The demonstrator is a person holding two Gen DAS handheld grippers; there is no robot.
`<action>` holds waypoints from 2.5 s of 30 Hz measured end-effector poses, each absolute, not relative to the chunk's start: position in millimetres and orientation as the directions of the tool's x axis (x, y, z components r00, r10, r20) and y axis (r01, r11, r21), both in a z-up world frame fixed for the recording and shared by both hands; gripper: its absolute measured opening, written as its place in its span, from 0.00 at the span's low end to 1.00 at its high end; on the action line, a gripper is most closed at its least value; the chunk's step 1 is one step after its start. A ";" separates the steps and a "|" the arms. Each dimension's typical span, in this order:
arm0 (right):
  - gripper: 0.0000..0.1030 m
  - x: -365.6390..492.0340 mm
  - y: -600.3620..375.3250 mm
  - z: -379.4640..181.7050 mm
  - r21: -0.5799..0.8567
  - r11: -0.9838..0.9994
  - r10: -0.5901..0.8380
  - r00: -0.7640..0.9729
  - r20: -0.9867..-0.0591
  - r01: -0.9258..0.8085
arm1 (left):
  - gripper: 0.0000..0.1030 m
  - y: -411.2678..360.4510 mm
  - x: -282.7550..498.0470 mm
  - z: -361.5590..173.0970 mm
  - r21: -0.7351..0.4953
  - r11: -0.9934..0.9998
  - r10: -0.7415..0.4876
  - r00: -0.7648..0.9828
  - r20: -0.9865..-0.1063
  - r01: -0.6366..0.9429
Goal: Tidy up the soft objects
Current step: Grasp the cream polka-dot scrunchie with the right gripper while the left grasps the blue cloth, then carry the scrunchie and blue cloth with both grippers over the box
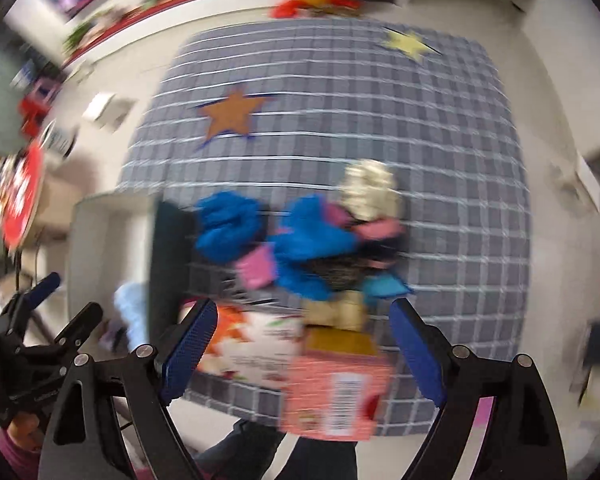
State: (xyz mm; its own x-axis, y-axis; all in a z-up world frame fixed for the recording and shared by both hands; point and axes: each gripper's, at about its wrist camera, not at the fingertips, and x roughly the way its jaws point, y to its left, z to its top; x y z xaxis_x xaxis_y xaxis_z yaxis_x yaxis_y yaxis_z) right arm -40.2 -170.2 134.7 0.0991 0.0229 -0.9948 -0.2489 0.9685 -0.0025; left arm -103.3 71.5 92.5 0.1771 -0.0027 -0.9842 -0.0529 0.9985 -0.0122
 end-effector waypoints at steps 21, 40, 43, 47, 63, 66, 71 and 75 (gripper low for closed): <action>0.86 92.6 -210.4 -28.8 -0.016 0.974 -0.048 -0.138 -0.989 -0.225 | 1.00 11.9 11.4 -106.6 0.155 0.988 0.149 -0.218 -0.965 -0.013; 0.25 87.2 -211.6 -47.5 -0.044 0.961 -0.067 -0.075 -0.995 -0.274 | 1.00 -4.5 31.0 -150.0 0.155 0.978 0.097 -0.344 -0.934 -0.143; 0.25 79.5 -224.2 -37.2 -0.031 0.968 -0.048 -0.064 -0.997 -0.250 | 1.00 9.0 33.9 -156.7 0.087 0.954 -0.023 -0.360 -0.933 -0.286; 0.25 70.2 -248.6 -25.2 0.003 0.980 -0.009 -0.059 -0.998 -0.197 | 0.93 4.1 36.8 -154.8 0.044 0.945 -0.063 -0.313 -0.948 -0.323; 0.25 38.0 -317.2 51.5 0.132 0.991 0.132 0.024 -0.991 -0.037 | 0.16 -45.4 19.4 -35.2 0.009 0.994 0.006 -0.030 -1.000 -0.107; 0.25 14.3 -326.8 61.4 0.127 0.992 0.127 0.025 -0.992 -0.019 | 0.16 -54.7 1.3 -6.4 -0.005 0.998 -0.004 0.022 -1.000 -0.058; 0.25 -23.9 -329.0 74.1 0.110 0.994 0.109 0.050 -0.993 0.012 | 0.16 -67.0 -44.5 23.6 -0.029 0.999 -0.031 0.074 -0.997 0.029; 0.25 -55.1 -324.9 90.1 0.099 0.995 0.096 0.077 -0.992 0.033 | 0.16 -66.4 -91.4 34.7 -0.048 0.994 -0.057 0.083 -0.995 0.099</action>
